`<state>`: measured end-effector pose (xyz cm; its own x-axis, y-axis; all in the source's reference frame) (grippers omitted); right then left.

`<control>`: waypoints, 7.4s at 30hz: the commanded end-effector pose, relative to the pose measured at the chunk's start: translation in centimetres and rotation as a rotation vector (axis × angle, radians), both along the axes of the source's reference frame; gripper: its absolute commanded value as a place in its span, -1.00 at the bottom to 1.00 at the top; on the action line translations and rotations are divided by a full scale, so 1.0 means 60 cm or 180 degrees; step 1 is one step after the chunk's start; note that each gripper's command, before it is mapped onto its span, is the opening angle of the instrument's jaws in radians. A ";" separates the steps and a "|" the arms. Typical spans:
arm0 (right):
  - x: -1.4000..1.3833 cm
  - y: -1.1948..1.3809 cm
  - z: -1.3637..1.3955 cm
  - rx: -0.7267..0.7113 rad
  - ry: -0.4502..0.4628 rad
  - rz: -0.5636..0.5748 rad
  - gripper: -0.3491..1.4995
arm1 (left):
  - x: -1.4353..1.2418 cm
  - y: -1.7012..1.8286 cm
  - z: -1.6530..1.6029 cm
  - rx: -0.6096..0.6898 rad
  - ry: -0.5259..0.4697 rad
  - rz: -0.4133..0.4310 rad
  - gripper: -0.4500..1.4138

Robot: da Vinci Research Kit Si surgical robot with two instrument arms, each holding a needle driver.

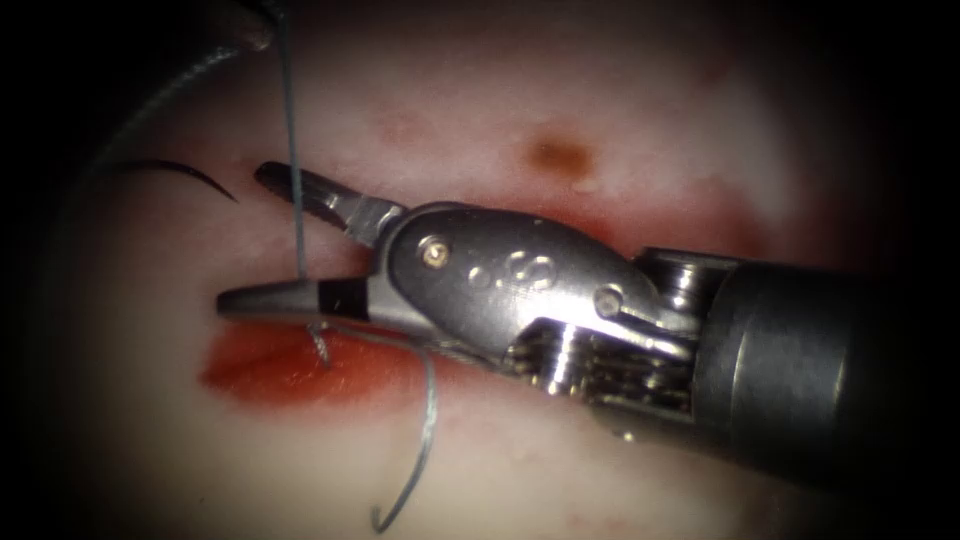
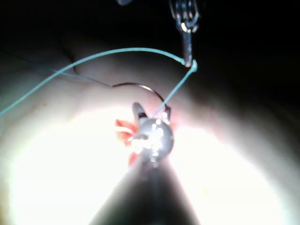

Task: Wound Closure
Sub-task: Cut the long suture end with the right tool, then grab the remaining suture end, then cut the suture with the right tool.

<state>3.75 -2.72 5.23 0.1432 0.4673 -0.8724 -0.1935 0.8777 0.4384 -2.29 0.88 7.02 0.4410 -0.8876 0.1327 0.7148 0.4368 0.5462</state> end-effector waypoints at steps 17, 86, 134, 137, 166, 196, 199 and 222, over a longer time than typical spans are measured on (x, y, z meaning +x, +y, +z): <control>0.0052 0.0034 -0.0011 0.0027 0.0102 0.0164 0.80 | -0.0006 0.0021 -0.0024 -0.0063 -0.0017 -0.0032 -1.00; -0.0237 0.0035 -0.0076 -0.0019 -0.0206 0.0771 0.74 | 0.0077 -0.0086 0.0159 0.0343 0.0138 0.0986 0.82; -0.0231 0.0026 -0.0084 0.0408 0.0136 0.0657 0.71 | -0.0123 -0.0196 0.0122 -0.2466 -0.1603 0.3821 0.06; -0.0230 0.0027 -0.0091 0.0411 0.0189 0.0688 0.71 | -0.0121 -0.0198 0.0140 -0.2496 -0.1602 0.3870 -0.08; -0.0173 -0.0019 -0.0052 -0.0039 -0.0035 0.0512 0.49 | -0.0045 -0.0103 0.0176 -0.1201 -0.1670 0.1679 -1.00; 0.0057 -0.0024 0.0021 0.0149 -0.0154 0.0458 0.65 | -0.0036 -0.0077 0.0188 -0.0587 -0.2135 0.0465 -1.00; 0.0052 -0.0018 0.0023 0.0148 -0.0155 0.0462 0.65 | -0.0035 -0.0079 0.0187 -0.0587 -0.2137 0.0466 -1.00; 0.0035 -0.0005 -0.0013 0.0223 -0.0071 0.0489 0.62 | -0.0030 -0.0080 0.0188 -0.0586 -0.2144 0.0479 -1.00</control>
